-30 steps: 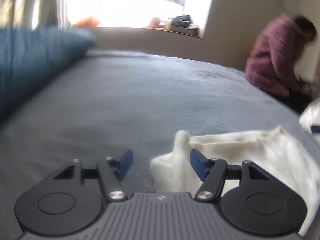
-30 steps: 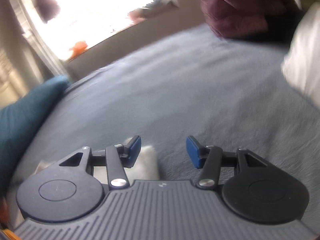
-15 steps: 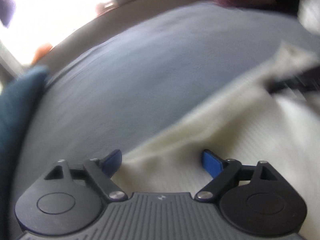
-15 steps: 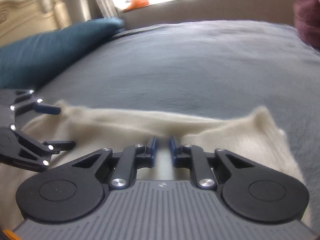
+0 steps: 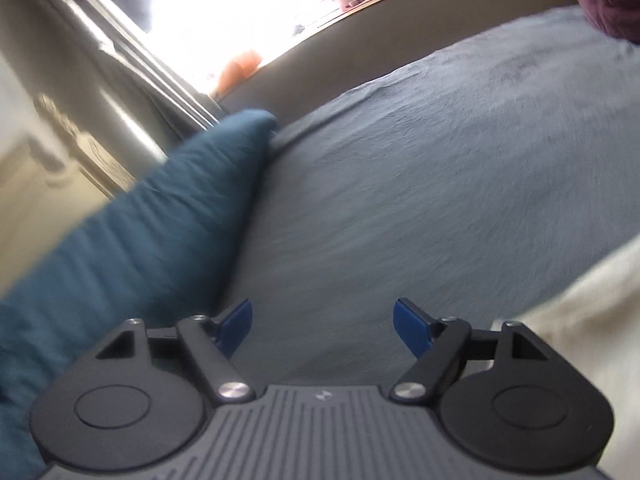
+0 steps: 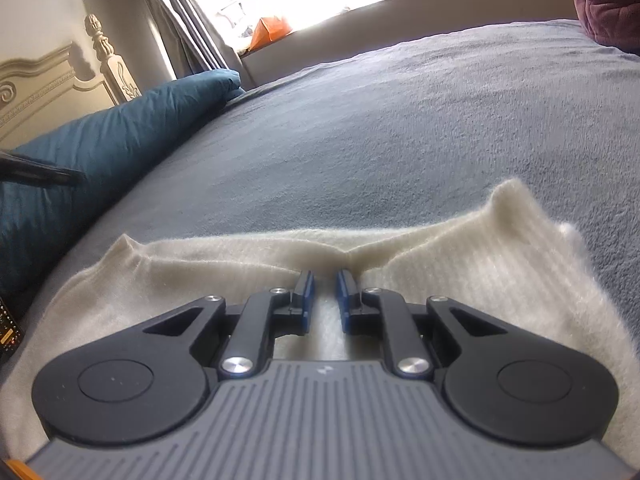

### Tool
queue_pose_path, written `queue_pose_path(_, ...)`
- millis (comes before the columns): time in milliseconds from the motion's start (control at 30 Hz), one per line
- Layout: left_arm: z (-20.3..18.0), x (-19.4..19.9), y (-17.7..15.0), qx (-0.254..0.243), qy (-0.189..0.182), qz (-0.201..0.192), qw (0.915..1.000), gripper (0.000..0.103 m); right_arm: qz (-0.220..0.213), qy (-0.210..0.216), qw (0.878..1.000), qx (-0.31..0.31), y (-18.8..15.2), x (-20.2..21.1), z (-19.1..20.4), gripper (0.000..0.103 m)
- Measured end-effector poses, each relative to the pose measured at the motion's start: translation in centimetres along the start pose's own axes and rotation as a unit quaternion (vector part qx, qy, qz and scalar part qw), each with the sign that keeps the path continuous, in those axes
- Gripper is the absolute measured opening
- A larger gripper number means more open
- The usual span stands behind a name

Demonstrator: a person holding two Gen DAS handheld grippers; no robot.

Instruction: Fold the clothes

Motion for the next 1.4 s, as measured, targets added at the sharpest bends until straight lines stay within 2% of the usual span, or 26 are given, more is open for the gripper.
queue_pose_path(133,1.6,5.8,-2.4,-0.008,-0.012,0.015,0.9998,0.083,0.002,-0.002,1.000,0.003,0.0,-0.1,0.1,0.010)
queue_pose_path(233,-0.1,8.7,-6.5,-0.009,-0.035,0.044,0.9984,0.083,0.004,-0.006,1.000,0.008,0.0,-0.3,0.1,0.010)
queue_pose_path(333,-2.2,11.5,-10.7,0.030,-0.073,0.052,0.9955,0.083,0.008,-0.008,1.000,0.009,0.0,-0.3,0.2,0.011)
queue_pose_path(400,-3.5,12.6,-13.0,0.076,-0.100,0.041,0.9912,0.082,0.009,-0.007,1.000,0.009,0.0,-0.3,0.3,0.011)
queue_pose_path(500,-6.2,12.4,-14.3,0.116,-0.155,0.027,0.9807,0.082,0.020,-0.005,1.000,0.013,0.1,-0.5,0.3,0.011)
queue_pose_path(567,-8.3,11.9,-14.2,0.112,-0.186,0.021,0.9759,0.081,0.040,-0.002,0.999,0.029,0.5,-0.3,0.7,0.011)
queue_pose_path(633,-10.1,11.8,-13.7,0.097,-0.214,-0.002,0.9720,0.080,0.069,0.004,0.996,0.052,1.3,0.2,1.4,0.012)
queue_pose_path(667,-10.9,11.7,-13.7,0.088,-0.225,-0.012,0.9704,0.081,0.083,0.007,0.995,0.063,1.7,0.4,1.7,0.016)
queue_pose_path(733,-12.3,11.1,-14.2,0.075,-0.239,-0.010,0.9681,0.081,0.101,0.037,0.988,0.106,2.8,2.0,4.0,0.016)
queue_pose_path(800,-13.4,10.4,-15.4,0.071,-0.247,0.002,0.9663,0.081,0.126,0.074,0.972,0.184,3.1,3.4,7.4,0.016)
queue_pose_path(900,-13.9,9.0,-17.1,0.075,-0.249,0.015,0.9656,0.081,0.183,0.131,0.930,0.289,1.8,4.6,12.3,0.024)
queue_pose_path(933,-13.9,8.5,-17.6,0.080,-0.248,0.017,0.9652,0.082,0.198,0.146,0.914,0.323,1.1,4.8,13.7,0.026)
queue_pose_path(967,-13.8,8.4,-17.9,0.084,-0.250,0.013,0.9644,0.082,0.206,0.149,0.902,0.348,0.6,4.5,14.5,0.029)
queue_pose_path(1067,-13.3,8.2,-18.8,0.094,-0.253,0.005,0.9630,0.087,0.215,0.125,0.898,0.363,-1.7,1.7,14.5,0.029)
queue_pose_path(1133,-12.9,7.8,-19.4,0.117,-0.260,0.017,0.9583,0.087,0.239,0.077,0.900,0.356,-4.5,-1.0,11.8,0.027)
queue_pose_path(1200,-12.5,7.5,-19.9,0.144,-0.270,0.028,0.9518,0.087,0.226,0.082,0.912,0.332,-4.7,-1.2,11.2,0.028)
queue_pose_path(1267,-12.2,7.3,-20.3,0.172,-0.277,0.034,0.9449,0.087,0.231,0.074,0.919,0.312,-3.2,-0.4,11.6,0.028)
queue_pose_path(1333,-11.9,7.2,-20.5,0.189,-0.281,0.039,0.9402,0.087,0.211,0.095,0.919,0.320,-1.5,1.9,12.9,0.028)
queue_pose_path(1400,-12.0,7.2,-20.6,0.194,-0.283,0.038,0.9385,0.087,0.204,0.129,0.911,0.335,-0.9,4.1,14.4,0.027)
Point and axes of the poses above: each gripper's, at about its wrist camera, not at the fingertips, and x roughly against the way its jaws point, z to its left, y to its top, the point moved 10 cm from there along -x, roughly the way its jaws point, and after that the axes turned 4 degrees about -z, right-handed, at the moved point
